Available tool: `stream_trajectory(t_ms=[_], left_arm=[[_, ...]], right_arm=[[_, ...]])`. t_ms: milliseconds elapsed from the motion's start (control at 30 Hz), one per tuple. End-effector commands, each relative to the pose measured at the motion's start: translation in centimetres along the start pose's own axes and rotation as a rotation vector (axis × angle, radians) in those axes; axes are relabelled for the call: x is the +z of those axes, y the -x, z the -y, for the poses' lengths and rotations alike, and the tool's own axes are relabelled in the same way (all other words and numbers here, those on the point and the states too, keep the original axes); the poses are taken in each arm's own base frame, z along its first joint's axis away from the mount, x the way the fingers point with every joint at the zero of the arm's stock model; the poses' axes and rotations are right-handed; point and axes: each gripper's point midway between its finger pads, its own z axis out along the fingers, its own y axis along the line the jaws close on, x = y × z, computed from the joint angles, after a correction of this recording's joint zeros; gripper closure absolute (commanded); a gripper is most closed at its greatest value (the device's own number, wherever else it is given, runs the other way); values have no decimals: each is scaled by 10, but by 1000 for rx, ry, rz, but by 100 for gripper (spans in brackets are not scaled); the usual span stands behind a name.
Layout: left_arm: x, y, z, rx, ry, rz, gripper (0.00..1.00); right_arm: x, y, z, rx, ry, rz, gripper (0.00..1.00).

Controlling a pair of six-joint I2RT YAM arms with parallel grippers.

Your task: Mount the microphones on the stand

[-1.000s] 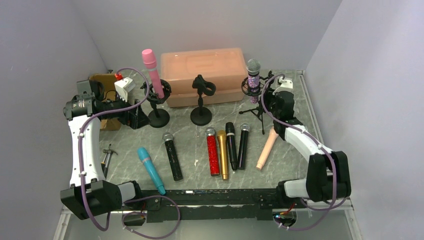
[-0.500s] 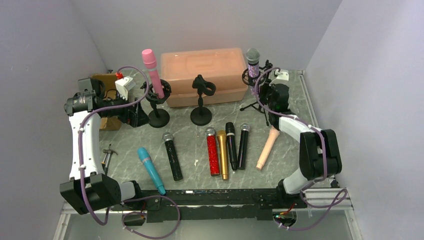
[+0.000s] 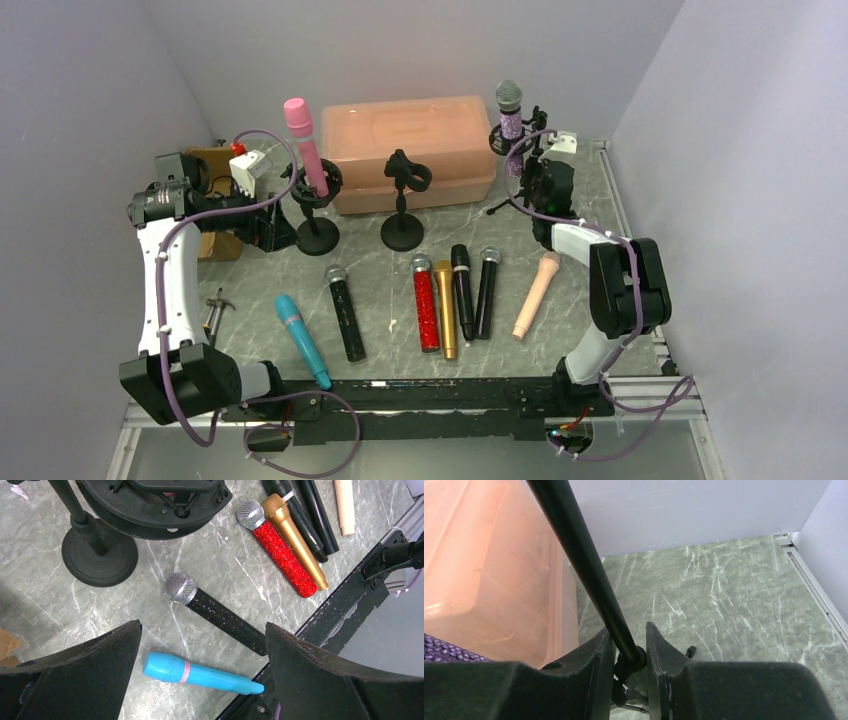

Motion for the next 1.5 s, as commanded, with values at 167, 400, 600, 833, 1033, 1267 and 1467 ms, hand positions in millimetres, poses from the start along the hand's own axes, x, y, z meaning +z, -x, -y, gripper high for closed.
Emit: stream_trajectory(t_ms=[167,400,600,833,1033,1267,1467], left_arm=[[-9,11,5,39,7,21,1],[-10,11,8,42,5,29,0],[-10,10,8,42,4,26,1],[-12,11,11,52,-4,26,1],[-13,12,14,57,-9,32,1],[-15,10,14,69,10,32,1],[-13,11,10,62,8,27,1]], right_arm=[[-22,-42,31,36,-108,-106,97],[-37,-37,31,98,-123,-138,51],[-56,-19,30,127,-129,-145,37],[-89,-14,41,196,-196,-171,36],[-76,-18,42,207,-164,-220,40],[-44,-16,38,197,-113,-191,92],[-21,-13,37,152,-86,-120,100]])
